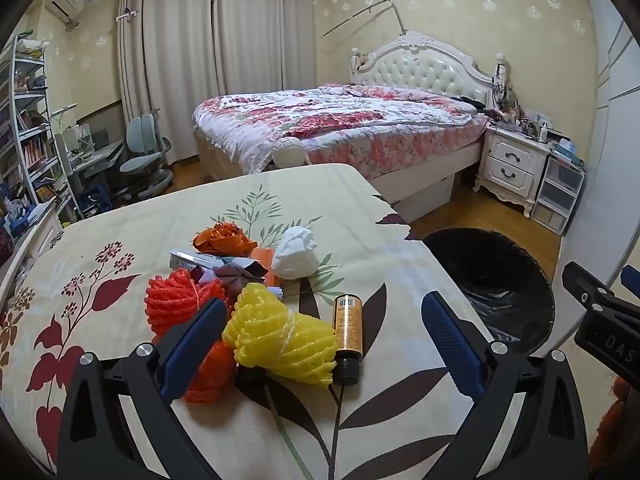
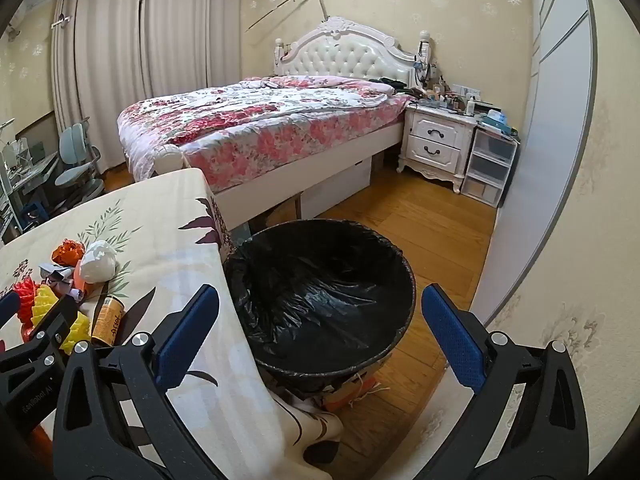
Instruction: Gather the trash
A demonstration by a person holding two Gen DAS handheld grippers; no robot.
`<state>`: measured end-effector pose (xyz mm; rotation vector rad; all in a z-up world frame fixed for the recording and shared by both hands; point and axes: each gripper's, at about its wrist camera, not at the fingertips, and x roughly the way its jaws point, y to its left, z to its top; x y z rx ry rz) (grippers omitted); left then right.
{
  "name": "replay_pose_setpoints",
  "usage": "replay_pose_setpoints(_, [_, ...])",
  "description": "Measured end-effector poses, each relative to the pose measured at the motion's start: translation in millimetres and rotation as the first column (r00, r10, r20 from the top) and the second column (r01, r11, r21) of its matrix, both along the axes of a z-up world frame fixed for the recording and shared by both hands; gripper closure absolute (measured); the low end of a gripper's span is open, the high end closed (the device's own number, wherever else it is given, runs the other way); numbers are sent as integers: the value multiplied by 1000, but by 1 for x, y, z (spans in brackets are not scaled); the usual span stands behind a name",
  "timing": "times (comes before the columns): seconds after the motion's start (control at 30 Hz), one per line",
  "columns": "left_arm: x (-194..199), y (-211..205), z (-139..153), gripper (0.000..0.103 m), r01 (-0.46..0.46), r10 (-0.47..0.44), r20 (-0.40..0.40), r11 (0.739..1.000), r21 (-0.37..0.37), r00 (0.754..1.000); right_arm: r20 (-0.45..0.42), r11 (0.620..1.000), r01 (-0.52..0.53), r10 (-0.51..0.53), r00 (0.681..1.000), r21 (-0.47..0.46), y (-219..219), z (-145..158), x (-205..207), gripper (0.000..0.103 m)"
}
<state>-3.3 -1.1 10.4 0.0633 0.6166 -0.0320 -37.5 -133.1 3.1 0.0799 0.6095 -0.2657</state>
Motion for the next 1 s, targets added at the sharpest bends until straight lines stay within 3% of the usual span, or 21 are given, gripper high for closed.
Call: replay_pose_setpoints(1.0, [1,-5,-5,7,29,-29,-11,1000,-5,1000,3,1000,1,-1,1000,3,-3,-1,-1,4])
